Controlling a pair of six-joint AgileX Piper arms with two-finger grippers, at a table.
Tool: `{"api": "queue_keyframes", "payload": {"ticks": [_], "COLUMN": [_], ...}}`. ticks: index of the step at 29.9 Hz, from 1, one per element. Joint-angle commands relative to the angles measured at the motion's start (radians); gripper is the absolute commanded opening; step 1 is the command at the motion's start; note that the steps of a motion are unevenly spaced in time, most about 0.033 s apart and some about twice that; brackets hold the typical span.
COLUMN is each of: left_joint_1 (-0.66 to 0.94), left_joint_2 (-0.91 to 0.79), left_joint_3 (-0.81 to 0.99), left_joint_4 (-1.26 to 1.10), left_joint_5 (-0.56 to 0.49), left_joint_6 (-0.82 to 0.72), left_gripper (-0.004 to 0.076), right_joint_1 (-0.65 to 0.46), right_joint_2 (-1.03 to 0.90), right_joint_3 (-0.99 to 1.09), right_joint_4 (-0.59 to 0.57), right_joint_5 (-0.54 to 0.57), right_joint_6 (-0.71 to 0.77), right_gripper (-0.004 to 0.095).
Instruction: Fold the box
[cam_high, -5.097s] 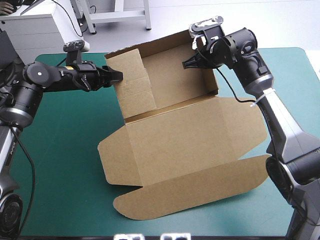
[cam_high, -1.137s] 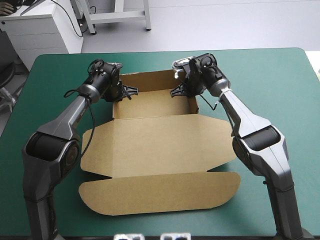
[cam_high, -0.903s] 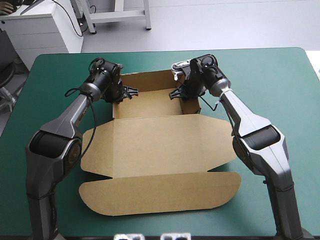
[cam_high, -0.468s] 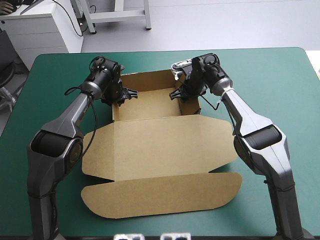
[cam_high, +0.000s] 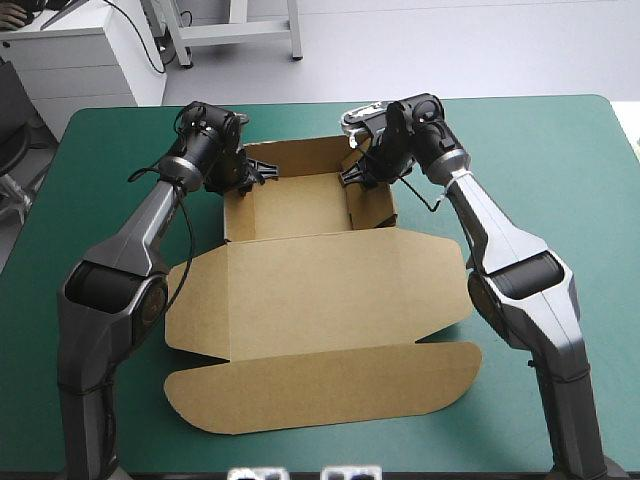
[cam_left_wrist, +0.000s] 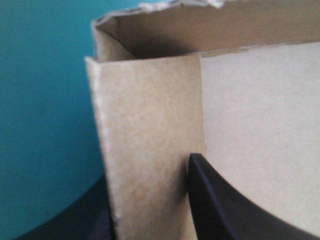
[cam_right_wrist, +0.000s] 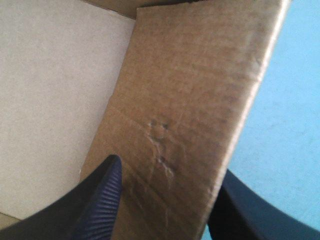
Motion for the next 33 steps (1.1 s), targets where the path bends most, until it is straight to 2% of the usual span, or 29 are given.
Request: {"api": "queue_keyframes", "payload": {"ticks": [1,8,10,13,17,33], "left_joint_1": [-0.005,-0.005,-0.005,-0.005,-0.005,-0.005], "left_joint_2": [-0.068,-0.068,-0.068,-0.068,-0.068,-0.186], "left_joint_3": [-0.053,-0.053,-0.053,-0.053,-0.053,-0.053], "left_joint_4": [0.013,0.008,-0.010,-0.021,0.007,-0.044], "left_joint_5": [0.049,0.049,0.049,0.049,0.049,0.049], "left_joint_6": [-0.009,0.028,0.088,0.091,0.091,0.089], "left_gripper": [0.0262,0.0253,0.0285,0.0365,0.0414,0.0414], "right_joint_1": [-0.005,-0.005,-0.005,-0.005,-0.005,-0.018], "right_joint_2": [-0.071,-0.077,-0.077,-0.077,-0.077,-0.181], "right_joint_3": [-0.034,-0.034,-0.034,-0.034,-0.034,-0.038], "right_joint_4": [0.009,-0.002,-0.002,0.007,0.005,-0.012], "right_joint_5": [0.006,0.006,0.006,0.006,0.006,0.006], "right_joint_6": [-0.007,-0.034,-0.040,-0.040,-0.040,-0.004], "right_gripper": [0.0460,0.0464,0.0501,0.0542,0.0547,0.0545]}}
